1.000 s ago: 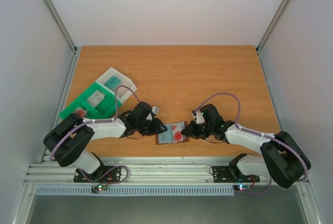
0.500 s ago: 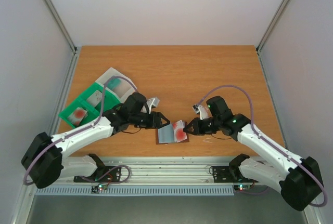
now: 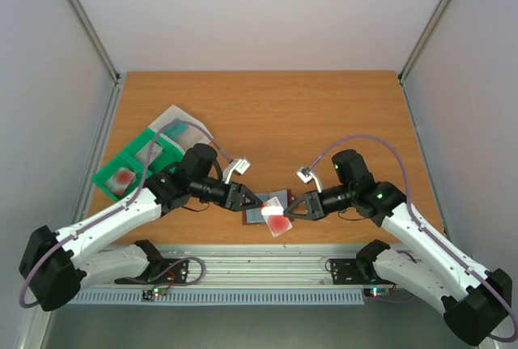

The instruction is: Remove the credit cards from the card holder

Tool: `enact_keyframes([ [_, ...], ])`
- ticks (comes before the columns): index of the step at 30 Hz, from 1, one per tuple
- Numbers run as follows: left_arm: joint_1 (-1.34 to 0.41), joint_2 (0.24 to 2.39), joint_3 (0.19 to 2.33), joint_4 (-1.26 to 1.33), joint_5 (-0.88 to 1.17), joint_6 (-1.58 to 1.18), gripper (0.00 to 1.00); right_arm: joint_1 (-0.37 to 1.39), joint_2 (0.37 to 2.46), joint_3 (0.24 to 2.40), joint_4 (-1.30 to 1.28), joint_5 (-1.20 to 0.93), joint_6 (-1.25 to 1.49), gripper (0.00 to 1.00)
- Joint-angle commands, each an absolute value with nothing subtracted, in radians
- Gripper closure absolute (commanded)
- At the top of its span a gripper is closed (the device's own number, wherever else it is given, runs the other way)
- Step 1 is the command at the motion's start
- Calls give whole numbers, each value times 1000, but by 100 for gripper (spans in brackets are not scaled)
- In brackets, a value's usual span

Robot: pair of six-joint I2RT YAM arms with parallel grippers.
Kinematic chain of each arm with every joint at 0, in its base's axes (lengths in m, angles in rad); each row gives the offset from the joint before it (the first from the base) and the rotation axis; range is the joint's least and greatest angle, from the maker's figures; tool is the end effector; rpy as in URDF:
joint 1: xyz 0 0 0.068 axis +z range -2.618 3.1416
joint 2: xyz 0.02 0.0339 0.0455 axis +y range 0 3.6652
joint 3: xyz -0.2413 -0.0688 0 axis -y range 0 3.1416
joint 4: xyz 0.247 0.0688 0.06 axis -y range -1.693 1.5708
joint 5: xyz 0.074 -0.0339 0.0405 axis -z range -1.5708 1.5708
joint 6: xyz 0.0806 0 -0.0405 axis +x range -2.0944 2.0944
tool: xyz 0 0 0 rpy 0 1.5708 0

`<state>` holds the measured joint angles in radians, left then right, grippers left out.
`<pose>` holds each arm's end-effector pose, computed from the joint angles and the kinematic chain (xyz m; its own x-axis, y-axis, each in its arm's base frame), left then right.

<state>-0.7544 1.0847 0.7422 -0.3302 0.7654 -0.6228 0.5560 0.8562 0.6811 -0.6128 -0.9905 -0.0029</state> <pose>0.1537 -0.2211 0.2181 -0.8872 0.2566 -0.3835 0.4570 0.3743 -0.8069 0.1334 0.1622 0.2280 -0.5998 -0.3746 -0.7071 -0.7921 0.1533 0.5908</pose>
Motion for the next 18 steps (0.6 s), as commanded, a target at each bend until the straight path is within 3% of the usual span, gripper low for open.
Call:
enact_keyframes([
  [1,-758,1049,758,-315,885,-597,63,553,828,704,-585,-1108,-13,99],
  [8,-759,1039,733,-257,966,-614,72,554,830,699,-573,-1116,-6,99],
  [18,-759,1054,719,-217,1005,-628,100,553,841,699,-560,-1121,-2,99],
])
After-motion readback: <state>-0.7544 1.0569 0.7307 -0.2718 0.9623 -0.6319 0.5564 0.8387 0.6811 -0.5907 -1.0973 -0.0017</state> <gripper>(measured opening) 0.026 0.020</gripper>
